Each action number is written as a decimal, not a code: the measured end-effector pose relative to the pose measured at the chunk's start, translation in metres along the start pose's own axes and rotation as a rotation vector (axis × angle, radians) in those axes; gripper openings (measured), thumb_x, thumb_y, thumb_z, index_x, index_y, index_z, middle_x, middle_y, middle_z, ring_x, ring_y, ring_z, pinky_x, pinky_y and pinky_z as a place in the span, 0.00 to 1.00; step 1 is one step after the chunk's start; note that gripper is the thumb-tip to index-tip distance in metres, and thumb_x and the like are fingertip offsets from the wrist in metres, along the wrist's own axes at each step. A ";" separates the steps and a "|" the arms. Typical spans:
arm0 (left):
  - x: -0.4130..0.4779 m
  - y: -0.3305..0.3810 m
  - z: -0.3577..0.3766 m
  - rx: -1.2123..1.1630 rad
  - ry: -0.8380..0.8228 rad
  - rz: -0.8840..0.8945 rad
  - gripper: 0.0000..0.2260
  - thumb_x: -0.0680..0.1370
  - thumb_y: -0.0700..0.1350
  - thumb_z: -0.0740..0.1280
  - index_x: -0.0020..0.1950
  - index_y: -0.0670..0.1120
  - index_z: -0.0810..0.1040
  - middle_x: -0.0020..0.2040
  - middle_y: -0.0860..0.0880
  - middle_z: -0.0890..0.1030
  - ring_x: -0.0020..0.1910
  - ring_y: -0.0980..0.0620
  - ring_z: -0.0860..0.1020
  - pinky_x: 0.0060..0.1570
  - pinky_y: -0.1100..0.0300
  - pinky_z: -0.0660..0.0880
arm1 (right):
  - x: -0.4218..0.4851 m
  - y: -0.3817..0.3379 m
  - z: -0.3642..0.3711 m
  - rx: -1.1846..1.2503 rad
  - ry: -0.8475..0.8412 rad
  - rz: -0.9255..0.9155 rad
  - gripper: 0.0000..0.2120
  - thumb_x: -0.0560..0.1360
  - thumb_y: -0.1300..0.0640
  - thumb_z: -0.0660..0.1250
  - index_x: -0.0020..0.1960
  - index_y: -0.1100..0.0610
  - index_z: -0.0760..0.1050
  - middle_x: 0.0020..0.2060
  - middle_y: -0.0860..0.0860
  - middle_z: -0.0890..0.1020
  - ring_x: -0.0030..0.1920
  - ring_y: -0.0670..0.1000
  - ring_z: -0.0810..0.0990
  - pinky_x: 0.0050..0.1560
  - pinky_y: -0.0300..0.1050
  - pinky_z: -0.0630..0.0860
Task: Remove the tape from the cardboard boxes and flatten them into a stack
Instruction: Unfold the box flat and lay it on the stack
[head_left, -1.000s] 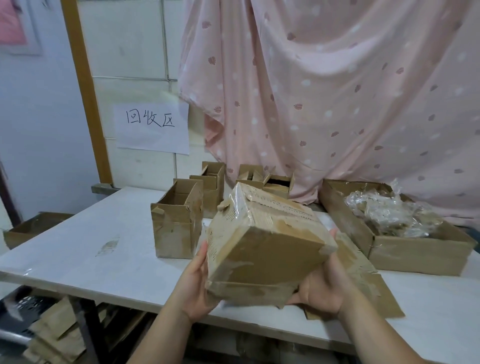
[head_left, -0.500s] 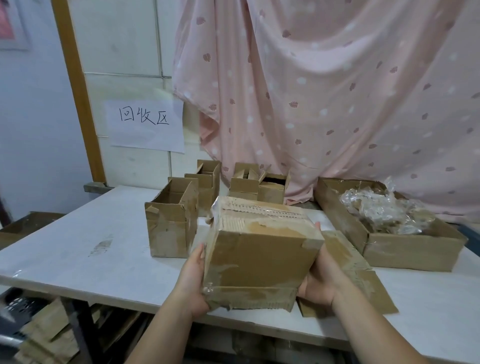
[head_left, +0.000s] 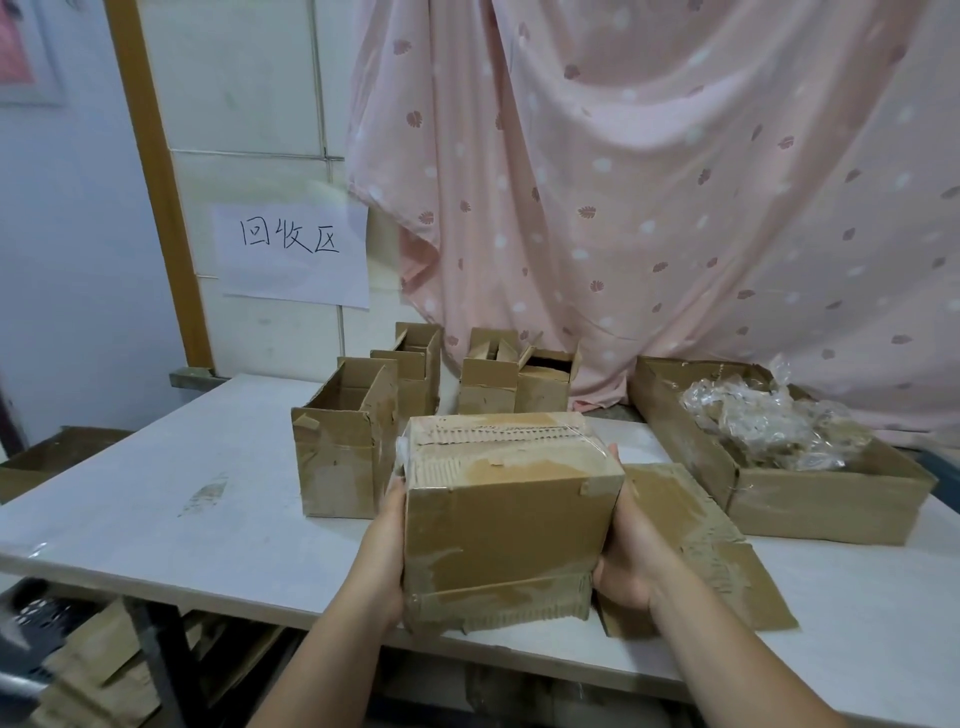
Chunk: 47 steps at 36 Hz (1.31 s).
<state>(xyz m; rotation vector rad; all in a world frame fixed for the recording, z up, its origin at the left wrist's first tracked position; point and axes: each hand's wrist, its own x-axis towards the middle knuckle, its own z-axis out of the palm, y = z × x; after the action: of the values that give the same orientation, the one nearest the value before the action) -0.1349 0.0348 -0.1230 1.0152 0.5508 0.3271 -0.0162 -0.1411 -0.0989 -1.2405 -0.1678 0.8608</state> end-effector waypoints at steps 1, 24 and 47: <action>0.000 0.001 0.001 0.011 0.011 0.003 0.25 0.78 0.66 0.53 0.59 0.52 0.79 0.49 0.44 0.85 0.49 0.42 0.83 0.43 0.50 0.79 | 0.000 0.000 0.001 0.001 0.002 -0.013 0.40 0.67 0.24 0.51 0.58 0.54 0.80 0.52 0.58 0.84 0.53 0.59 0.82 0.57 0.57 0.76; -0.010 0.004 0.000 0.077 0.260 0.160 0.16 0.82 0.53 0.56 0.48 0.46 0.80 0.40 0.44 0.83 0.43 0.40 0.81 0.30 0.54 0.78 | -0.001 -0.008 0.001 -0.016 -0.159 0.040 0.36 0.68 0.26 0.52 0.60 0.51 0.75 0.54 0.58 0.83 0.59 0.65 0.77 0.63 0.69 0.67; -0.001 0.001 -0.029 0.673 0.419 0.320 0.08 0.79 0.46 0.64 0.43 0.54 0.81 0.38 0.53 0.82 0.40 0.52 0.81 0.40 0.50 0.80 | 0.013 0.012 0.000 -0.154 0.124 0.024 0.21 0.79 0.40 0.55 0.57 0.51 0.79 0.54 0.59 0.83 0.54 0.59 0.78 0.55 0.54 0.73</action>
<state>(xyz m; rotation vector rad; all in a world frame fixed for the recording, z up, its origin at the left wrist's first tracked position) -0.1519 0.0553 -0.1341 1.7102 0.9104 0.6731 -0.0133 -0.1320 -0.1139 -1.4382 -0.1209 0.8003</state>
